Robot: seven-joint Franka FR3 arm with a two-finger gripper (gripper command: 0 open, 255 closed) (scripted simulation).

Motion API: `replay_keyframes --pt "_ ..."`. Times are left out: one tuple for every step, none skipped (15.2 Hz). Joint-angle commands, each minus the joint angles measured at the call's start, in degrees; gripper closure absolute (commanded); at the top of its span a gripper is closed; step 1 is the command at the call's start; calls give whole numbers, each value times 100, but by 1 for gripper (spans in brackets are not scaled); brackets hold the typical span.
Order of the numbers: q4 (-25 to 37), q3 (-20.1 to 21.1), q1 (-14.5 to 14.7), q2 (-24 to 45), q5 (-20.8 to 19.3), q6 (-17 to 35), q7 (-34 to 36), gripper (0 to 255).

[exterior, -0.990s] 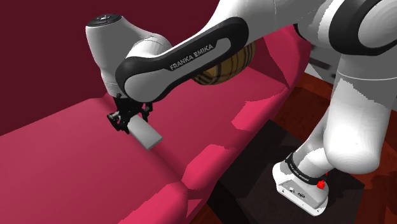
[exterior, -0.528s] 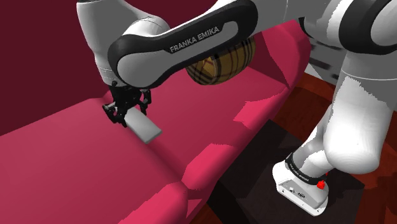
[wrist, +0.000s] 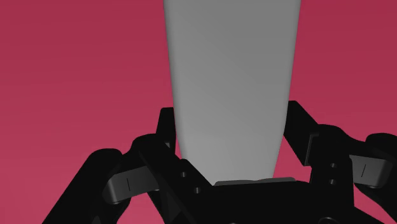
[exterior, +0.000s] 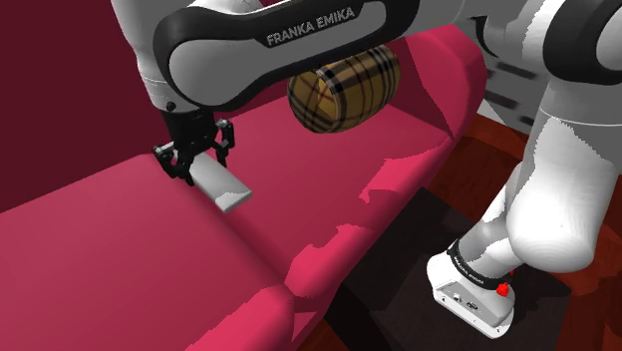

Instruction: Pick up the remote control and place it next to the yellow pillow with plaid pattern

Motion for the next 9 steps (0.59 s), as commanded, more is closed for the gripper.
replay_keyframes --pt "89 15 -3 -58 34 -143 -16 255" --pt "148 20 -2 -73 44 -213 -23 255" --pt "208 24 0 -86 53 -284 -31 255" --pt "270 28 2 -98 62 -356 -38 255" --pt "333 33 5 -108 69 -428 -44 255" --pt "398 36 8 -117 76 -501 -50 255" --pt "465 40 12 -125 83 -575 -56 255" --pt "534 43 16 -132 88 -649 -62 255" --pt "605 46 21 -136 93 -723 -67 255"
